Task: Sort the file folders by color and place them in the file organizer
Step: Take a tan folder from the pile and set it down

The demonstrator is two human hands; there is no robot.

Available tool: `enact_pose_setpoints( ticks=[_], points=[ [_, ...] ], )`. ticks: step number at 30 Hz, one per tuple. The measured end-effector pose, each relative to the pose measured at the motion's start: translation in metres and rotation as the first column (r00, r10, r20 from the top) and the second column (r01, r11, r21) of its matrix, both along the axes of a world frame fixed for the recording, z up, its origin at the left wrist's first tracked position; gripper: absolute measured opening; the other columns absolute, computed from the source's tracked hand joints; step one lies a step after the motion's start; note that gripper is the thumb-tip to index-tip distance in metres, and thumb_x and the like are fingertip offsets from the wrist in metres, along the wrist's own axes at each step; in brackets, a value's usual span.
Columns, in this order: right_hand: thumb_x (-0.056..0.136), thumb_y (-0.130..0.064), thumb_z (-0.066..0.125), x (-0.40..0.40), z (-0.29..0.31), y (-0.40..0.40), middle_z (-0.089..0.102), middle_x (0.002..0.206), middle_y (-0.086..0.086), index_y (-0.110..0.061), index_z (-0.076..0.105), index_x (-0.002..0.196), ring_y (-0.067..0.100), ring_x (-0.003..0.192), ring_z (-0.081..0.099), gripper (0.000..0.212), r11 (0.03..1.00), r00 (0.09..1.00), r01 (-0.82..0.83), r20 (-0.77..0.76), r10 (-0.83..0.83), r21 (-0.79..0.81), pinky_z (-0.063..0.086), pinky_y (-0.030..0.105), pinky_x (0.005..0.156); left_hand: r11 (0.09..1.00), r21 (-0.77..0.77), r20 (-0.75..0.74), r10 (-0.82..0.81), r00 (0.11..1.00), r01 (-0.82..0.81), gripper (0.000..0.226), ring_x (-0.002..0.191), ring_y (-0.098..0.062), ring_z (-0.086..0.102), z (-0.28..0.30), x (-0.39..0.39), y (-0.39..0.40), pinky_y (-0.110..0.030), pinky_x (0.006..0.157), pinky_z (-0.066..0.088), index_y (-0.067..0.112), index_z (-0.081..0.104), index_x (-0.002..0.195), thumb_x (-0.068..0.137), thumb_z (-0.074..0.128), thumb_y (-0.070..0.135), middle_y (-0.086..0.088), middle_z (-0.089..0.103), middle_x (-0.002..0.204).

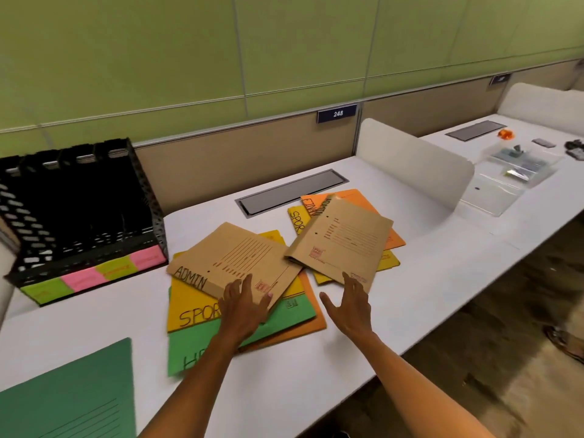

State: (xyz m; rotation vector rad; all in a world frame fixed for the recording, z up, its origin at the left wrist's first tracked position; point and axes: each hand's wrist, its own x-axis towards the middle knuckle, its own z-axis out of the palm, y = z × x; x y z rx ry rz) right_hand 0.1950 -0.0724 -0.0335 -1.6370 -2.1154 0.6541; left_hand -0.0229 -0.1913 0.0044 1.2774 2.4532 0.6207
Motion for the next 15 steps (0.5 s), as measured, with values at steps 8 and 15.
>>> enact_pose_setpoints(
  ticks=[8, 15],
  points=[
    [0.083, -0.062, 0.057, 0.039, -0.016, 0.113, 0.030, 0.150, 0.010, -0.023, 0.020, 0.147, 0.033, 0.133, 0.036, 0.083, 0.994, 0.998, 0.058, -0.029, -0.061, -0.097, 0.042, 0.049, 0.103, 1.000, 0.014, 0.092, -0.016, 0.996, 0.014, 0.072, 0.143, -0.030, 0.018, -0.004, 0.032, 0.120, -0.055, 0.114, 0.019, 0.021, 0.025, 0.149, 0.092, 0.044, 0.061, -0.009, 0.028, 0.153],
    [0.082, -0.063, 0.057, 0.056, -0.024, 0.182, 0.032, 0.150, 0.007, -0.024, 0.021, 0.147, 0.030, 0.135, 0.035, 0.083, 0.989, 0.994, 0.066, -0.078, -0.077, -0.134, 0.043, 0.052, 0.101, 0.996, -0.080, 0.115, -0.018, 0.993, 0.027, 0.071, 0.139, -0.032, 0.024, -0.013, 0.050, 0.196, -0.057, 0.111, 0.024, 0.023, 0.028, 0.146, 0.090, 0.038, 0.067, -0.010, 0.035, 0.147]
  ],
)
